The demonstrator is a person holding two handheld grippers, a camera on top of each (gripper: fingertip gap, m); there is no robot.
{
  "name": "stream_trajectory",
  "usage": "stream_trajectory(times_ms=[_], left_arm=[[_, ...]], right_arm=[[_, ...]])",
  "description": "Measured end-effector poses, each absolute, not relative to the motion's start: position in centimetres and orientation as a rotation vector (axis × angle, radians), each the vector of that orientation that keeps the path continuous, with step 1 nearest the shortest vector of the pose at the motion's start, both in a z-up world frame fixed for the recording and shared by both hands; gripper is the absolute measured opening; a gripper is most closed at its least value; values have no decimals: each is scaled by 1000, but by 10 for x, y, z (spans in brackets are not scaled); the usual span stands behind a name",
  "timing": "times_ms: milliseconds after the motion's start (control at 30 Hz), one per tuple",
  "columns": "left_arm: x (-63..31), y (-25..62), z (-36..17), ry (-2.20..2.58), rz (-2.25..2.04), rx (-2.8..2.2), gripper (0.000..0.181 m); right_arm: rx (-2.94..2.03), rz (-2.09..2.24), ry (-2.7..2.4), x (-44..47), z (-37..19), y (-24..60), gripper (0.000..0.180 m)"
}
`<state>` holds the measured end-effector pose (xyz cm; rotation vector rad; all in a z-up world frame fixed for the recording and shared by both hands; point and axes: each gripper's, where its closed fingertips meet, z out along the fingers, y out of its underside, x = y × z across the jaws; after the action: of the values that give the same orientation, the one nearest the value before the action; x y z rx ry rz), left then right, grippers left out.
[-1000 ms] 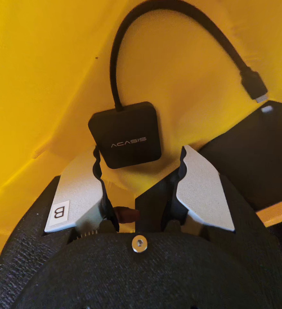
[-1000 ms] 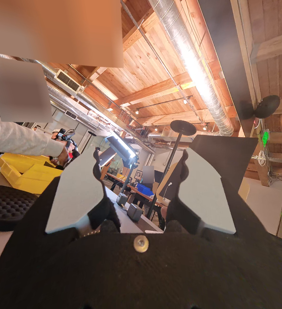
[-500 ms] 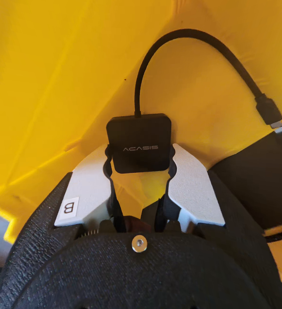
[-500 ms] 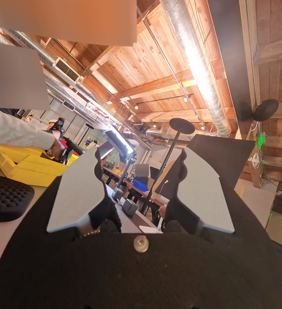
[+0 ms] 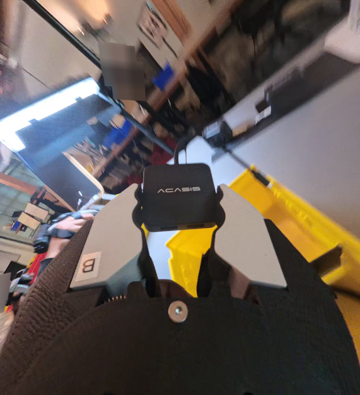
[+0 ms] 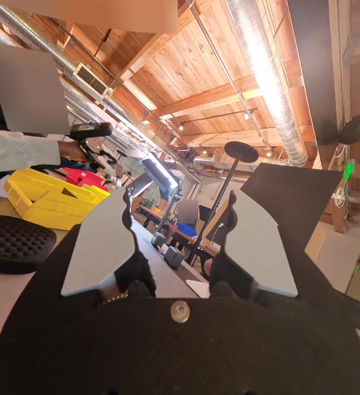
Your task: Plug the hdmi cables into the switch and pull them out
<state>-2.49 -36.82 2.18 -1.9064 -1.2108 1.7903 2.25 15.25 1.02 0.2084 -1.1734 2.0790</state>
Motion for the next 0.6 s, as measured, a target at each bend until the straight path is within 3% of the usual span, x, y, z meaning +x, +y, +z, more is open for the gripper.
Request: stream_trajectory(times_ms=[33,100,233,267,367,433,600], left_arm=[[-23,-356,33,-1164,1828,-1815,64],[-13,-336,69,-998,2041,-1548,0],[-24,-310,36,-1095,1788,-1717,0],[-30,-307,24,-1108,1706,-1740,2],[-31,-292,-25,-1245,1272,-1886,48],[-22,-236,-31,-1048,1043,-1897,79],[-7,-140,-89,-691,729,-2405,86]], right_arm=[[204,2088,-1186,22,9,151,88],[199,2100,-1216,21,5,148,88],[217,2092,-1268,22,-2,139,88],[229,2085,-1277,24,-3,137,88],[255,2085,-1295,28,-6,132,88],[265,2094,-1310,30,-8,128,88],[248,2163,-1375,29,-14,121,89]])
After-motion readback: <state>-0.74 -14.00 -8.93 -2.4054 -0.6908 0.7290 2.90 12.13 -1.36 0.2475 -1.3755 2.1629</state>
